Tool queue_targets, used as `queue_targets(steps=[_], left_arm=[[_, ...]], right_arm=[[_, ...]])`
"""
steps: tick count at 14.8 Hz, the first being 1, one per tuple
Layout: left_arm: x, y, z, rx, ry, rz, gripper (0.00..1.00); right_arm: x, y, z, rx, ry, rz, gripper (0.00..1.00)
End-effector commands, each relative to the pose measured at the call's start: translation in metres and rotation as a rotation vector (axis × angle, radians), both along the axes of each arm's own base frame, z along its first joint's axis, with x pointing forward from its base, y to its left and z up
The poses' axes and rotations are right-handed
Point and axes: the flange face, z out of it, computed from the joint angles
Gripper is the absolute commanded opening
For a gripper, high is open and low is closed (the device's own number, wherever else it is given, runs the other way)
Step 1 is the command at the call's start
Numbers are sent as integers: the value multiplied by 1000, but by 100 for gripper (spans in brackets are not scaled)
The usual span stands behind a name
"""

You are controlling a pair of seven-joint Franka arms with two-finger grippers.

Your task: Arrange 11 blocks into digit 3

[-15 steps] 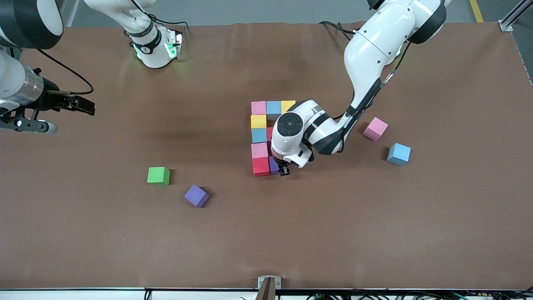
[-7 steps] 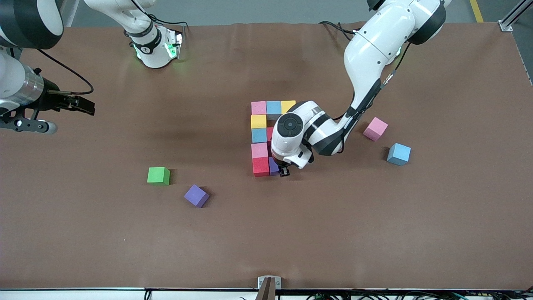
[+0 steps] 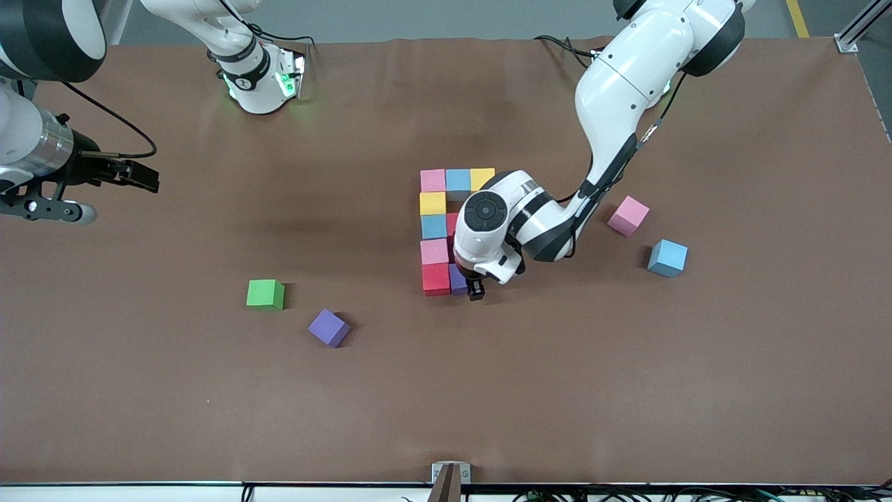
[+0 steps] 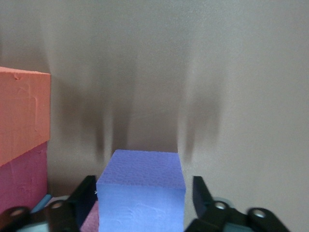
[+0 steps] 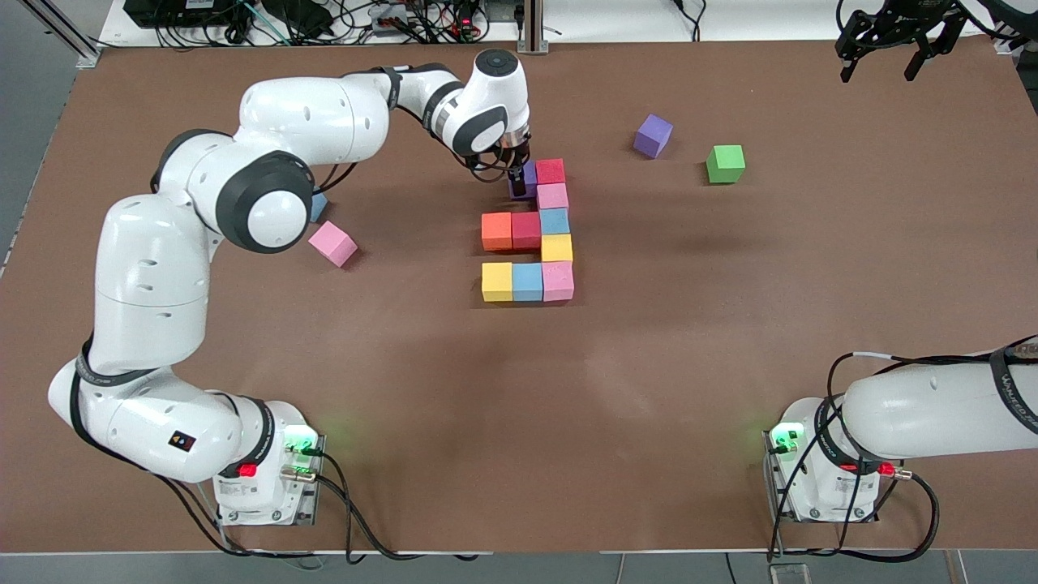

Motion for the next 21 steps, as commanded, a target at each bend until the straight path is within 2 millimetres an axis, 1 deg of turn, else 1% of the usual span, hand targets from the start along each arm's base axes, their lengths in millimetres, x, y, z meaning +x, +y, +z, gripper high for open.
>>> queue_targets(steps=[1,2,3,4,7,8,9,12,13,15,17,19,21], left_arm=[[4,-5,4,1,-27,-21,100],[4,-5,7,0,-29,-23,100],[6,-5,15,1,-36,-23,100],[9,-4,27,-3,-53,-21,100],[10,-3,55,-2,-68,-30,100],[9,-2,68,5,-74,-36,100],[8,0,77,19,-72,-54,100],[0,11,113,98,-48,-166,100],[-5,18,123,123,-40,-209,100],[-3,44,143,145,-51,-261,100],[-4,68,158,161,-54,-330,100],[-2,98,168,181,-51,-392,100],[6,127,175,165,-34,-437,100]], right_arm=[[-3,1,0,-4,8,-1,100],[-3,1,0,-4,8,-1,100],[-3,0,0,-4,9,-1,100],[-3,1,0,-4,8,-1,100],[-3,1,0,-4,8,-1,100],[-3,1,0,-4,8,-1,100],[-3,1,0,-4,8,-1,100],[-3,1,0,-4,8,-1,100],[-3,1,0,-4,8,-1,100],[-3,1,0,-4,10,-1,100],[-3,1,0,-4,13,-1,100],[-4,1,-1,-5,16,-1,100],[-3,1,0,-4,15,-1,100]])
